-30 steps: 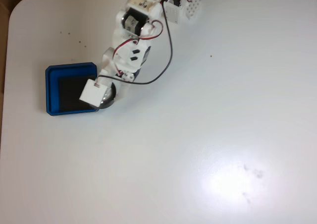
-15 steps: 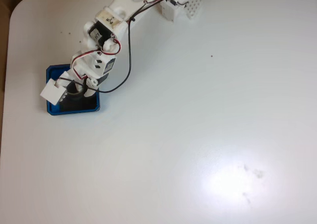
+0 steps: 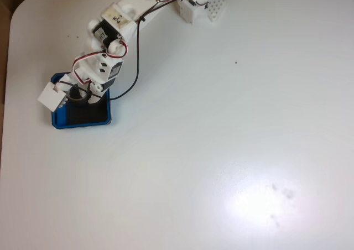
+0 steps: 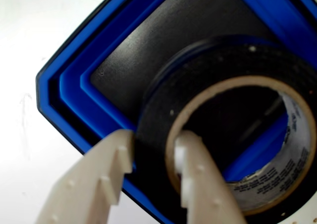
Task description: Pick the black tape roll and drop it in the blue box
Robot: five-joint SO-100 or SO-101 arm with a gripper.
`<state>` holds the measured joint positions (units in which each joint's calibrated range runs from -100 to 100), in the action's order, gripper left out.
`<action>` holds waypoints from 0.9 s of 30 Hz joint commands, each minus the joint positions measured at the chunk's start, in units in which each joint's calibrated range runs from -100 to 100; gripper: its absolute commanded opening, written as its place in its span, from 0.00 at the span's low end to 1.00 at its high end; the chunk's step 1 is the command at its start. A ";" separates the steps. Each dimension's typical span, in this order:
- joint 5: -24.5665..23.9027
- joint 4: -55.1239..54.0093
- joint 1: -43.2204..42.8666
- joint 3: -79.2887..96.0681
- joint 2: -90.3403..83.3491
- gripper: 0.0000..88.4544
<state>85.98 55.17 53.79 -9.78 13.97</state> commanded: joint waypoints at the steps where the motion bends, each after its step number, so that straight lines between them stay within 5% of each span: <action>1: 0.44 -0.39 0.59 -4.69 0.74 0.01; 27: -0.17 -7.73 1.37 -3.88 1.00 0.01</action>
<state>85.98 48.60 54.48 -9.78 15.75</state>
